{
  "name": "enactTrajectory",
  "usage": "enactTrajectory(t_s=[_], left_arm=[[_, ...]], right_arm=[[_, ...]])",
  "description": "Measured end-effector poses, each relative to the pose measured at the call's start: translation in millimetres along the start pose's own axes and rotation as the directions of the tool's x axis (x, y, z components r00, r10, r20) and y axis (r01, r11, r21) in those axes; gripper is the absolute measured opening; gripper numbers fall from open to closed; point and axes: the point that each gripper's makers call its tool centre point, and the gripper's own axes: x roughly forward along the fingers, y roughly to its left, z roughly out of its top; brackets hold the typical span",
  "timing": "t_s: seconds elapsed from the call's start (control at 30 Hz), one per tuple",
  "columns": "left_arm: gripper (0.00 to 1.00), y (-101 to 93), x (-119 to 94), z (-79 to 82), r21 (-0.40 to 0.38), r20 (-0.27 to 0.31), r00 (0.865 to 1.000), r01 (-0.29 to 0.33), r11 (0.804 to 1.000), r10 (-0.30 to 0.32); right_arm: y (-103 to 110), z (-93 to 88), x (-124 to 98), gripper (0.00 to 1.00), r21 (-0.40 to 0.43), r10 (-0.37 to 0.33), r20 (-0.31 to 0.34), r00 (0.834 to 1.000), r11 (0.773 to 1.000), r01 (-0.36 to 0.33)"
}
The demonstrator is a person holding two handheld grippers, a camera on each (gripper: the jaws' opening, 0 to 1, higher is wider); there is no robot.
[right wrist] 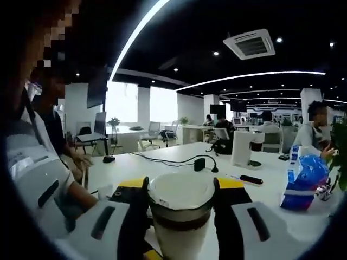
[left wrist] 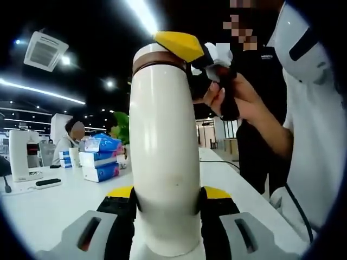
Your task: Grasp the water cup twist off the cup lid place the cup lid on the table
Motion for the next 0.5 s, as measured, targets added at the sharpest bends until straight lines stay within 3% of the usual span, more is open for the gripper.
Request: enactTrajectory(t_s=[0.23,0.37,0.43,0.5], left_arm=[[0.48,-1.4,1,0.5,0.003,0.001,1.000,-0.002,1.000,0.002],[0.48,-2.3,1,0.8,0.003,0.002,1.000,-0.001,1.000,0.001],[0.48,-2.7,1,0.8,0.002,0.002,1.000,-0.001,1.000,0.001],[0.48,-2.9,0,0.8,0.000,0.002,1.000,-0.001,1.000,0.001]], right_arm=[[5,1.1,-1,0.49,-0.027,0.128,0.018,0.992,0.991,-0.128],[11,1.8,-1,0.49,-0.034,0.221,0.026,0.975,0.975,-0.220],[10,1.9,-1,0.49,-0.029,0.230,0.020,0.973,0.973,-0.229],[15,2.5,-1,0.49,-0.047,0.284,0.022,0.958,0.958,-0.283]])
